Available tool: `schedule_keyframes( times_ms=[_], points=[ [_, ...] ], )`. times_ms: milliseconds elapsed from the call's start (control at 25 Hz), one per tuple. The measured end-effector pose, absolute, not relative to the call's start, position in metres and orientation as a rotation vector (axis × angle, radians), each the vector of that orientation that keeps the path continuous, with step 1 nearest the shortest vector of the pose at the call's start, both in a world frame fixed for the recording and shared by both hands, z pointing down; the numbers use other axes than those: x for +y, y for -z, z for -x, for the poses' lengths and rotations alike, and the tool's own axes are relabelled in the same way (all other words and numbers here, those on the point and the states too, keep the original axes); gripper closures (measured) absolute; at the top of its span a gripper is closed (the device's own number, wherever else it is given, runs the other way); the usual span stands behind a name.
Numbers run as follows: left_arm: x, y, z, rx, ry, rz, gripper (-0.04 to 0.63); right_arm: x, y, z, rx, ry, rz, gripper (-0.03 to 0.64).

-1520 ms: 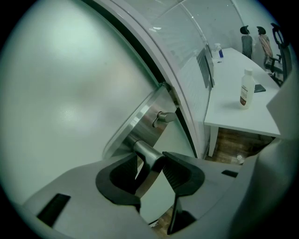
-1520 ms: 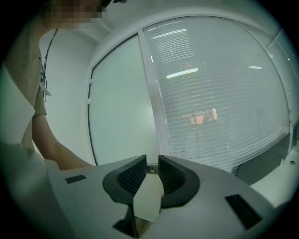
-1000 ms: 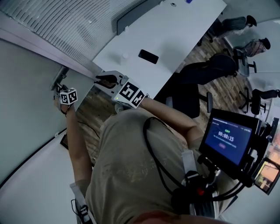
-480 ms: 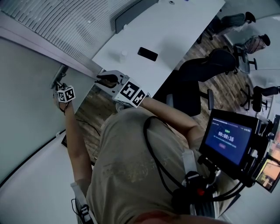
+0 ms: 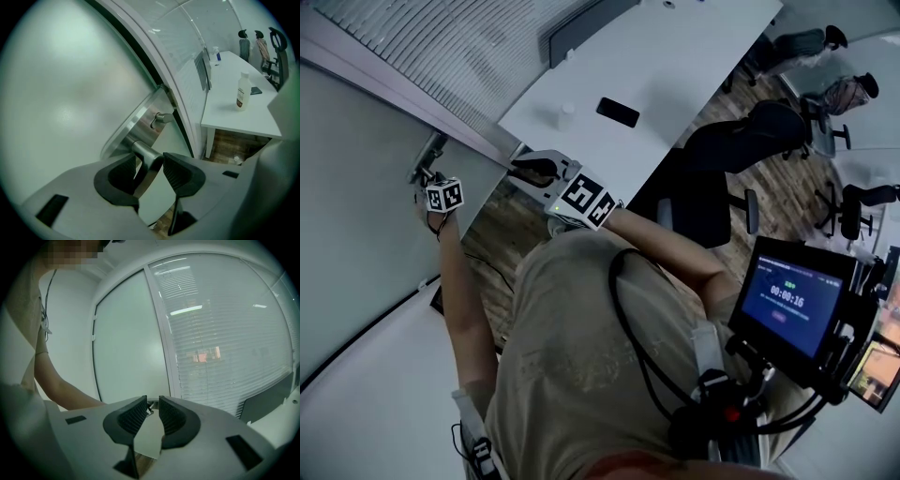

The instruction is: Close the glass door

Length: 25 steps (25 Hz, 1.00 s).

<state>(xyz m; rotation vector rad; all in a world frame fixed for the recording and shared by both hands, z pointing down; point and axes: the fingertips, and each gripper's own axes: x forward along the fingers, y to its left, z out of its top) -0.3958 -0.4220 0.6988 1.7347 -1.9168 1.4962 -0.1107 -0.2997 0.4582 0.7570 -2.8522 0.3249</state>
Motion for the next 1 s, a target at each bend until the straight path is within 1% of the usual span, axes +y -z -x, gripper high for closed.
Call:
schedule_keyframes(
  times_ms=[360, 600, 1000],
  points=[
    [-0.429, -0.696, 0.384, -1.905, -1.484, -1.754, 0.416, -0.305, -0.46, 0.104, -2.848, -0.329, -0.79, 0.545],
    [-0.414, -0.693, 0.402, -1.924, -1.497, -1.767, 0.416, -0.289, -0.459, 0.13, -2.849, -0.313, -0.803, 0.545],
    [-0.413, -0.697, 0.399, -1.932, -1.502, -1.771, 0.416, -0.287, -0.463, 0.133, -2.843, -0.307, -0.797, 0.545]
  ],
)
